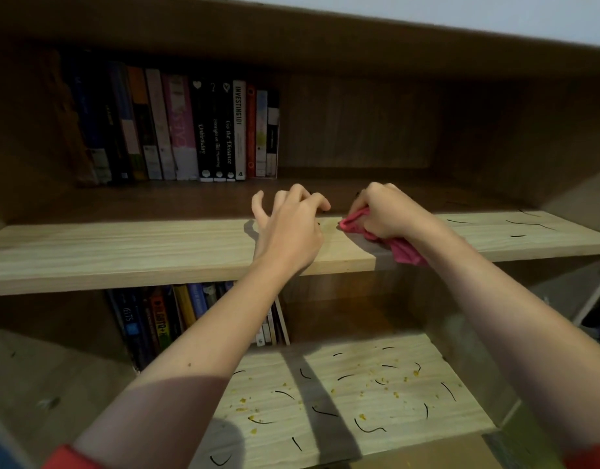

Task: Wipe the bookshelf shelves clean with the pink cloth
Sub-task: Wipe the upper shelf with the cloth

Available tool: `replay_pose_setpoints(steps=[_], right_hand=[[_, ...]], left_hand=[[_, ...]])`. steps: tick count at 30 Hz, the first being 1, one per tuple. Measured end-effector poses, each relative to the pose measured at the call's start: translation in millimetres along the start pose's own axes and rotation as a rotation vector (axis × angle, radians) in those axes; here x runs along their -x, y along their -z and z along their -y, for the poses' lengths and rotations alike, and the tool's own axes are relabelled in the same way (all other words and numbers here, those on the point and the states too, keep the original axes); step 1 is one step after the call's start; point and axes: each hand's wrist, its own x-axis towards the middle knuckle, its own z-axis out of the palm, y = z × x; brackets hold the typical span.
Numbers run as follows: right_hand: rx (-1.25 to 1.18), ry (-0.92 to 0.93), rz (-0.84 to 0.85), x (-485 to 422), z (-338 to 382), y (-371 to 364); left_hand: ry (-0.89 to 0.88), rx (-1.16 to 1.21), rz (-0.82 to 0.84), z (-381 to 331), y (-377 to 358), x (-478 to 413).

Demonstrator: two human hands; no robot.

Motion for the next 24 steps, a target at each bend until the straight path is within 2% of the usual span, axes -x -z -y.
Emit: replay_pose_setpoints(steps=[3,7,13,16,21,24], right_hand=[[0.025,-0.006,-0.023,-5.0,8.2,-6.4],[-0.039,0.078,-0.028,26.1,8.1,-4.7],[-0.019,-0.017,-0.020,2.0,8.2,-2.1],[0.013,0.033,-0.055,11.2,13.6,-8.8],[-0.180,0.134,0.042,52.8,2.1,10.5],[-0.291,0.029,-0.061,58.1,-6.4,17.1]], left_hand=[[0.025,-0.006,0.008,0.0,1.2,0.8],[0.046,-0.027,0.030,-0.2,0.8,0.5],[0.030,-0.028,-0.005,-0.5,2.0,2.4],[0.022,-0.030,-0.016,-1.2,2.2,3.3],[0.036,0.063,-0.099,-1.3,5.1,3.7],[0.048,0.087,-0.093,-0.7,3.8,1.8]])
